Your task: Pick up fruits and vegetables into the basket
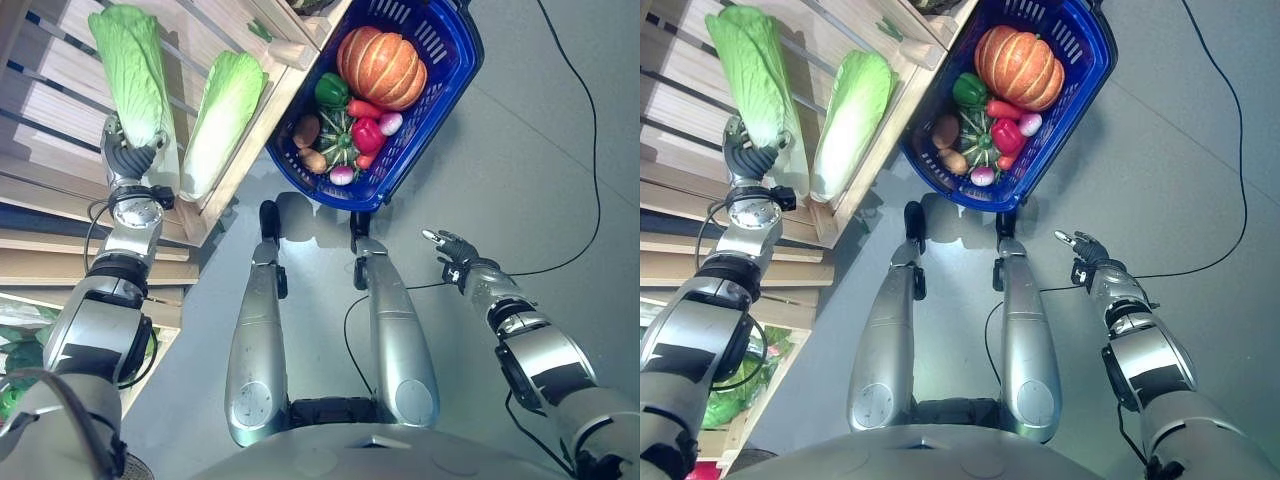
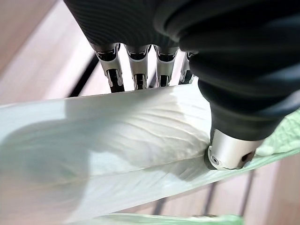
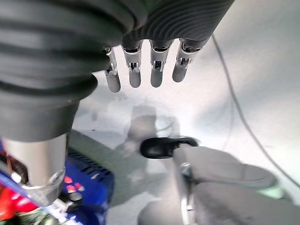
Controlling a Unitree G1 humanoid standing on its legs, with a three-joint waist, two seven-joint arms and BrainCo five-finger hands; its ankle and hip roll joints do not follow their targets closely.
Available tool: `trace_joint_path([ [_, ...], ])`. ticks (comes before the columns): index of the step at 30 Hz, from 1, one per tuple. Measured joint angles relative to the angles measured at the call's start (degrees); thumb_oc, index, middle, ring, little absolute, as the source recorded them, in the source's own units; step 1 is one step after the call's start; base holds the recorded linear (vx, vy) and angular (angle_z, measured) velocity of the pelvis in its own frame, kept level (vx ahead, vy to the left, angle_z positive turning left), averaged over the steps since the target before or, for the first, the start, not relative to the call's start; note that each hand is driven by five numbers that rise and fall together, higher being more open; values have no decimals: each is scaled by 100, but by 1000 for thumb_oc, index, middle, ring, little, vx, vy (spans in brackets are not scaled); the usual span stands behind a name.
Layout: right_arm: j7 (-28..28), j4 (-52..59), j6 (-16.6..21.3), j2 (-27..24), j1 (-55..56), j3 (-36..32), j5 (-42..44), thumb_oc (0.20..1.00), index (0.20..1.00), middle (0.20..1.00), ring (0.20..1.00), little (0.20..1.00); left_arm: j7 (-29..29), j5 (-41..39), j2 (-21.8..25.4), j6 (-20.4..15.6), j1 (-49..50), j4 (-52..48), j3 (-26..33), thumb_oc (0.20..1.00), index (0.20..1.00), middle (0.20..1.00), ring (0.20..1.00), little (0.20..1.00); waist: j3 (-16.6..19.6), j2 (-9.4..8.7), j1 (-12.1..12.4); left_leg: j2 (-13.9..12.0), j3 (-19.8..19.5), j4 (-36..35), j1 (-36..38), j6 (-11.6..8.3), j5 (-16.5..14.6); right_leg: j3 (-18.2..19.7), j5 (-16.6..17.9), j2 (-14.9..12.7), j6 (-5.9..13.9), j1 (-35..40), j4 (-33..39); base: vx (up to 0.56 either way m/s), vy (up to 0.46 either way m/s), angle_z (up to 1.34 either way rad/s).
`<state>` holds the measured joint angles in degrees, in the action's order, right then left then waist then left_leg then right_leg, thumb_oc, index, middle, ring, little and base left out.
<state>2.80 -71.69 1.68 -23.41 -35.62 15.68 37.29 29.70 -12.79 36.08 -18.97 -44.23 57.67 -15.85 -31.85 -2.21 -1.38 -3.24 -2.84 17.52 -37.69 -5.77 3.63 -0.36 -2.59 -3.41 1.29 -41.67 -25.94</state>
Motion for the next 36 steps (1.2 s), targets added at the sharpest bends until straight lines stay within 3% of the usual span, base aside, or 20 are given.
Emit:
trace_joint_path([
  [10,-181,712,696,-9,24,-255,555,1000,1000,1000,1000,1000,427,1166,35,10,-28,-933,-290,200,200,200,200,200,-3,5,9,-10,-13,-26,3,-13,35,-21,4,7,-6,2,26,-2,-25,0],
  [21,-844,2075,1339,-9,37,-446,706,1000,1000,1000,1000,1000,596,2368,271,21,-55,-1568,-968,200,200,200,200,200,-10,17,-4,-11,-6,-122,21,-16,69,-30,23,6,-27,-2,62,-2,12,0],
  [28,-1043,3198,1599,-8,193,-444,705,1000,1000,1000,1000,1000,329,2424,358,14,-59,-2123,-1157,200,200,200,200,200,-11,20,-15,-9,14,-184,31,-11,78,-13,23,4,-25,-18,92,2,16,0],
  [36,-983,4270,1606,6,395,-336,699,1000,1000,1000,1000,1000,-120,2417,299,4,2,-2725,-1358,200,200,200,200,200,-12,21,-40,-11,40,-200,41,-10,76,2,25,7,-23,-19,97,0,0,0],
])
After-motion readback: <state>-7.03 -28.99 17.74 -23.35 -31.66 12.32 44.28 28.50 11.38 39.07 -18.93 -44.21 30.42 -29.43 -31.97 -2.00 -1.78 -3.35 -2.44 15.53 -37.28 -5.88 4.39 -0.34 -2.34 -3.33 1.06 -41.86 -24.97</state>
